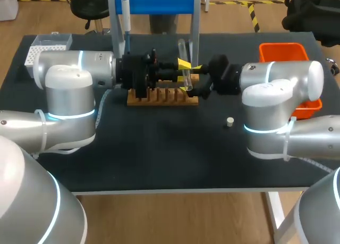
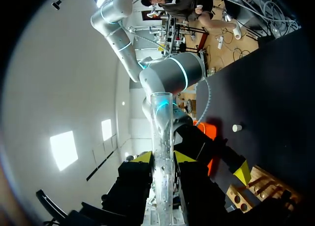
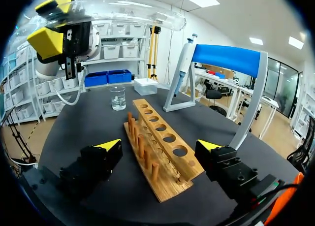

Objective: Invert the test tube, pick up the pipette, mount the tip to pipette, aspirate from beaker and dispense into the tube, eject the tip, return the pipette, and cap with the stopper.

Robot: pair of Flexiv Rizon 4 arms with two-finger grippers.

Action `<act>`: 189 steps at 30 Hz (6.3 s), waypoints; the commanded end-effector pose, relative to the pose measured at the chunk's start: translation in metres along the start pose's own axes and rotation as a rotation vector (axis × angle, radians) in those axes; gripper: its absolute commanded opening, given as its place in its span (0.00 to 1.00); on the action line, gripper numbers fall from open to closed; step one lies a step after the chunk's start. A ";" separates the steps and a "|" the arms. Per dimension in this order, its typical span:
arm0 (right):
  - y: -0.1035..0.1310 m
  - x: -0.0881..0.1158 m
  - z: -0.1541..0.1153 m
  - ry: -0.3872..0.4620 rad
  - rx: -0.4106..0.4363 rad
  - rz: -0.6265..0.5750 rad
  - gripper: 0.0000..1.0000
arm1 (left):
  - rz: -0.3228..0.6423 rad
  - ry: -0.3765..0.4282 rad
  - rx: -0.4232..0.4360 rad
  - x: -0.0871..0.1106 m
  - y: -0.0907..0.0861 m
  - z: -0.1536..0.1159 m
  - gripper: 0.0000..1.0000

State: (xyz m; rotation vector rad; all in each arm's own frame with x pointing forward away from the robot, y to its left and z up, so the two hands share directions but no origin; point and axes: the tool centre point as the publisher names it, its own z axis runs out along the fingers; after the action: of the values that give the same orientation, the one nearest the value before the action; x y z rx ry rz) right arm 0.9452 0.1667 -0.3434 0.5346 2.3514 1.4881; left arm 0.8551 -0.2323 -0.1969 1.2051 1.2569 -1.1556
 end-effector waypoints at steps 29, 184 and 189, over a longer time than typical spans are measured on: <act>-0.004 0.001 0.005 -0.010 -0.011 -0.005 1.00 | 0.002 -0.002 -0.002 0.000 0.000 0.001 0.00; -0.004 0.001 0.005 -0.010 -0.011 -0.005 1.00 | -1.461 0.028 0.034 0.044 0.120 -0.035 0.00; -0.004 0.001 0.005 -0.010 -0.011 -0.005 1.00 | -1.462 0.020 0.037 0.047 0.121 -0.035 0.00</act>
State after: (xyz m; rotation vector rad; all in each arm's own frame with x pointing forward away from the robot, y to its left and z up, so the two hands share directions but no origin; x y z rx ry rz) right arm 0.9459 0.1689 -0.3483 0.5306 2.3388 1.4898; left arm 0.9738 -0.1894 -0.2392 0.1096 2.2003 -2.1230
